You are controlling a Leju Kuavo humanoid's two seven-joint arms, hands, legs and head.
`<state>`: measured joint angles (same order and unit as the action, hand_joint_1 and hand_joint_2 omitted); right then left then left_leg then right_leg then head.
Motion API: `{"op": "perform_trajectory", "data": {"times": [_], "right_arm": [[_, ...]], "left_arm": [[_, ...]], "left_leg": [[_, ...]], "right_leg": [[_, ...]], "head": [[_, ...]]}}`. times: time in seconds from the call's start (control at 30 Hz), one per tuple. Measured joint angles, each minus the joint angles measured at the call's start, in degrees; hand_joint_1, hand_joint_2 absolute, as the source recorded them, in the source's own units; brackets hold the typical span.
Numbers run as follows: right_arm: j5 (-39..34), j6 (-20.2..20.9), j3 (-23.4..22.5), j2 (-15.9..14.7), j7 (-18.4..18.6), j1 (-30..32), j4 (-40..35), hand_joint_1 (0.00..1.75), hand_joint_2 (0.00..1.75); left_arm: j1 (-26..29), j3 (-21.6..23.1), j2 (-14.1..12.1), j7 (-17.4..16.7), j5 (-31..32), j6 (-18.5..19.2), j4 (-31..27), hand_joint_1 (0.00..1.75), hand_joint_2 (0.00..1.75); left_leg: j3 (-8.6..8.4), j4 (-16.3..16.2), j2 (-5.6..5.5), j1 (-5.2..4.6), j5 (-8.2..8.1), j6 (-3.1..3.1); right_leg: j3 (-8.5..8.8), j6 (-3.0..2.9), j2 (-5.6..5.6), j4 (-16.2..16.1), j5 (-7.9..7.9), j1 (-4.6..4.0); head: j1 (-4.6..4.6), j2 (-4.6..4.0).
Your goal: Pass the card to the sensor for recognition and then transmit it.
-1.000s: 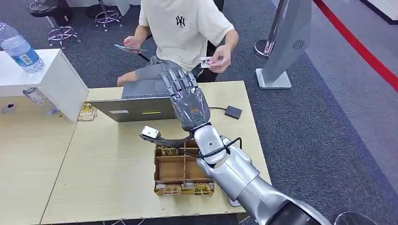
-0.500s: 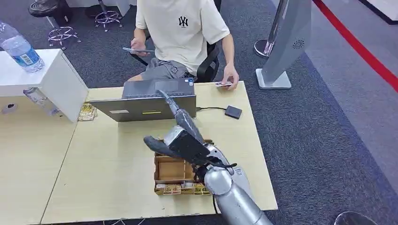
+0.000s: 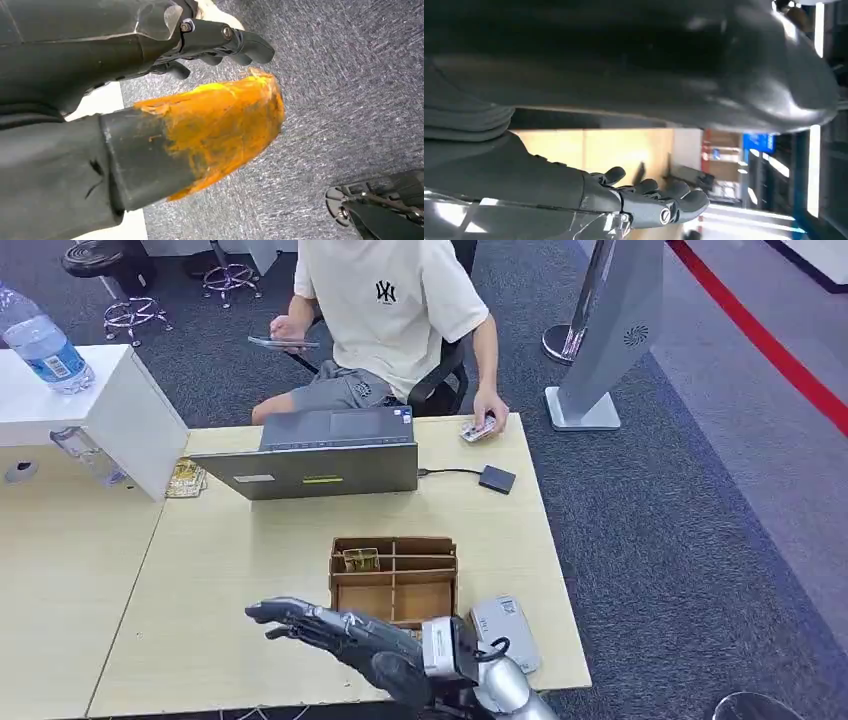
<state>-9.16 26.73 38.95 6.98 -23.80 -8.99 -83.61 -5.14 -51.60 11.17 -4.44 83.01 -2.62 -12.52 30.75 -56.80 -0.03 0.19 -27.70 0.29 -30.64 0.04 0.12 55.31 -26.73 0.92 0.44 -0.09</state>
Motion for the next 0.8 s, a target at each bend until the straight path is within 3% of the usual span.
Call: {"op": "perform_trajectory", "data": {"times": [0.13,0.3,0.53,0.8], "right_arm": [[3.1,0.6,2.5,-1.7,0.0,2.2,4.9,0.00,0.00],[10.8,-1.5,6.2,-4.1,-1.9,4.1,15.4,0.00,0.00],[14.2,-4.3,9.2,-6.8,-3.5,4.7,27.8,0.00,0.00],[17.5,-17.0,10.8,-8.2,-4.2,5.0,38.2,0.00,0.00]], "left_arm": [[0.0,-0.3,0.0,-0.2,-0.4,-0.1,0.0,0.00,0.00],[0.0,-0.5,-0.1,-0.2,-0.6,-0.1,0.0,0.00,0.00],[-0.1,-1.4,-0.1,-0.2,-1.3,-0.4,0.0,0.00,0.00],[0.0,-2.4,-0.2,0.2,-1.9,-0.3,0.0,0.00,0.00]], "left_leg": [[-0.01,0.0,0.00,0.00,0.00,0.00],[-0.01,0.0,-0.01,-0.01,-0.01,0.01],[0.00,0.0,0.00,-0.02,-0.01,0.02],[-0.02,0.0,0.01,-0.01,-0.01,0.02]], "right_leg": [[0.00,0.00,0.00,0.0,0.00,0.00],[0.03,0.00,-0.01,0.0,0.00,0.00],[0.03,0.01,-0.01,0.0,0.00,0.01],[0.03,0.01,0.00,0.0,0.01,0.01]], "head": [[0.00,0.00],[0.02,0.00],[0.02,0.00],[0.00,0.00]]}}
